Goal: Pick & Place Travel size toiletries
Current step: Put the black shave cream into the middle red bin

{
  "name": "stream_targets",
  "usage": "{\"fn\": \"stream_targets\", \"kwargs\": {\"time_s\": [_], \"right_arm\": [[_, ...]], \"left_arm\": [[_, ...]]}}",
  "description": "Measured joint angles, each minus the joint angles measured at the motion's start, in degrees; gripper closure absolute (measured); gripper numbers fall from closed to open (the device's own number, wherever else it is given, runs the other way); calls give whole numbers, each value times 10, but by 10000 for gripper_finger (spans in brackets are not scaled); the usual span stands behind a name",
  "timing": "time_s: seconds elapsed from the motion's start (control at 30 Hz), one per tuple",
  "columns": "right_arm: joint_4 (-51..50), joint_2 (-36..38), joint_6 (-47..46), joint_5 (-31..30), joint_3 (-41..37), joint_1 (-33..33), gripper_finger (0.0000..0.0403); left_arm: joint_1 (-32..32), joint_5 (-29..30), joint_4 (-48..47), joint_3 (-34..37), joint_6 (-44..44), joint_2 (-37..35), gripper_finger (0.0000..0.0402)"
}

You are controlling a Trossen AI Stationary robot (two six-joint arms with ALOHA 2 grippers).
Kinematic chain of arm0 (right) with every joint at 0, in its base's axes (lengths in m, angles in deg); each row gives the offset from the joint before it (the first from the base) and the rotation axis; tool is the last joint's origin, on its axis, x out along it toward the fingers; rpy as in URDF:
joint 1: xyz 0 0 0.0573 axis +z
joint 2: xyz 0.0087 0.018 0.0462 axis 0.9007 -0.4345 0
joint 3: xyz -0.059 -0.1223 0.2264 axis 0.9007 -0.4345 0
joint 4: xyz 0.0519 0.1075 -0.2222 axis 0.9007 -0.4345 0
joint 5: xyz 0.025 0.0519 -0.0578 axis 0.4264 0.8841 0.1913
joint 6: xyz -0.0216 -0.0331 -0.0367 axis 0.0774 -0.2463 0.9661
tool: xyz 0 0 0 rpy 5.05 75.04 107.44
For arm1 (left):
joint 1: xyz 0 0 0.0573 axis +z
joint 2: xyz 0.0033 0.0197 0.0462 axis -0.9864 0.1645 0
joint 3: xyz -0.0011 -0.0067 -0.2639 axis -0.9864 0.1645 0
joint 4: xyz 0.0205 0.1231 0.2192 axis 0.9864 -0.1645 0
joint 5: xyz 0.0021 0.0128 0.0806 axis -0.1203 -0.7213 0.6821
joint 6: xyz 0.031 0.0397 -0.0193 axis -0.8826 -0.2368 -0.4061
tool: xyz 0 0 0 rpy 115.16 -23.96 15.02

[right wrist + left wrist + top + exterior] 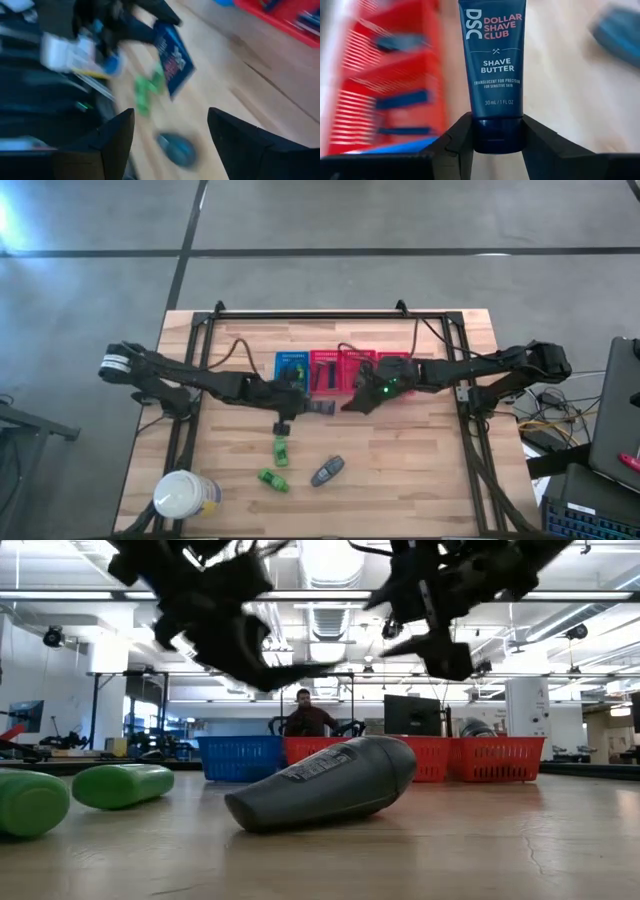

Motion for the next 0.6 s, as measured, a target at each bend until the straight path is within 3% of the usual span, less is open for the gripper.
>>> {"fn": "stream_targets", "kwargs": {"time_s": [0.13, 0.4, 0.6], "right_arm": [[87, -7, -46, 0, -24, -12, 146], [103, -8, -47, -31, -17, -23, 125], [100, -18, -61, -29, -18, -28, 161]], "left_arm": [[7, 49, 42, -6, 2, -9, 272], [19, 60, 69, -21, 2, 13, 272], [34, 63, 101, -32, 2, 27, 272]]}}
